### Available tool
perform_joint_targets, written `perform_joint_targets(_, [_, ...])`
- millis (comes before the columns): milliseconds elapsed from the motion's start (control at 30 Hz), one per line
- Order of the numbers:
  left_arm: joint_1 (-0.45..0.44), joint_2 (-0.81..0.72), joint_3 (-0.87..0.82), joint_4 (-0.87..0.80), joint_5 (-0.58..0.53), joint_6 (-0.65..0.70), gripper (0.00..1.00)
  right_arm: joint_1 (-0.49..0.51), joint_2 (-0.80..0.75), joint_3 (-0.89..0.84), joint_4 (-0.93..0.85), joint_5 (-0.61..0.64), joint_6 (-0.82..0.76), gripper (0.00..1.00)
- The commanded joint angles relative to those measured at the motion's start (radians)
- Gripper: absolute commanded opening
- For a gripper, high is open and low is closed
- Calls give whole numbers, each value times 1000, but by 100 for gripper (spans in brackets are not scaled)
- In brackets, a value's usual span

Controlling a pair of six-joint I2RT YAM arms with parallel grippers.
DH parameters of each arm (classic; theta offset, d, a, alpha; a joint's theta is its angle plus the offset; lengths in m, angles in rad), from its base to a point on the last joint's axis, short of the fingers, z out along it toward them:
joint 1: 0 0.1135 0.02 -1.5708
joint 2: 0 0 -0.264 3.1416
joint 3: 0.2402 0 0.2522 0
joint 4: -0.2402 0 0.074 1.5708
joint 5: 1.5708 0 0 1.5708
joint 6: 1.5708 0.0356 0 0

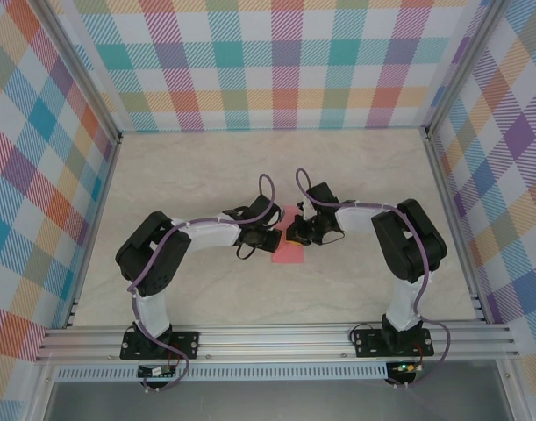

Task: Fold a paper plane with a square sheet of paper (fold left side to right side)
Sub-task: Fold the triangle a second time at the center of the table.

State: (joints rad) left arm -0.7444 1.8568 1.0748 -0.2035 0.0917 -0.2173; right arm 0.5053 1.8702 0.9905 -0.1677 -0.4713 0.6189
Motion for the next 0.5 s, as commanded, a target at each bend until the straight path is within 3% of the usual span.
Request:
perform_joint_targets(0, [-7, 16, 7, -46, -10, 4, 14, 6, 16, 14, -56, 38, -29, 9])
perform_joint_targets(133, [-8, -30, 2, -56, -21, -3, 19, 6, 34, 11, -64, 46, -27, 9])
perform_joint_targets(367, [-6, -168, -37, -65, -45, -27, 39, 6, 30, 10, -73, 59, -29, 9])
perform_joint_targets(467, [-5, -219, -65, -65, -4, -42, 41, 6, 29, 10, -70, 55, -27, 9])
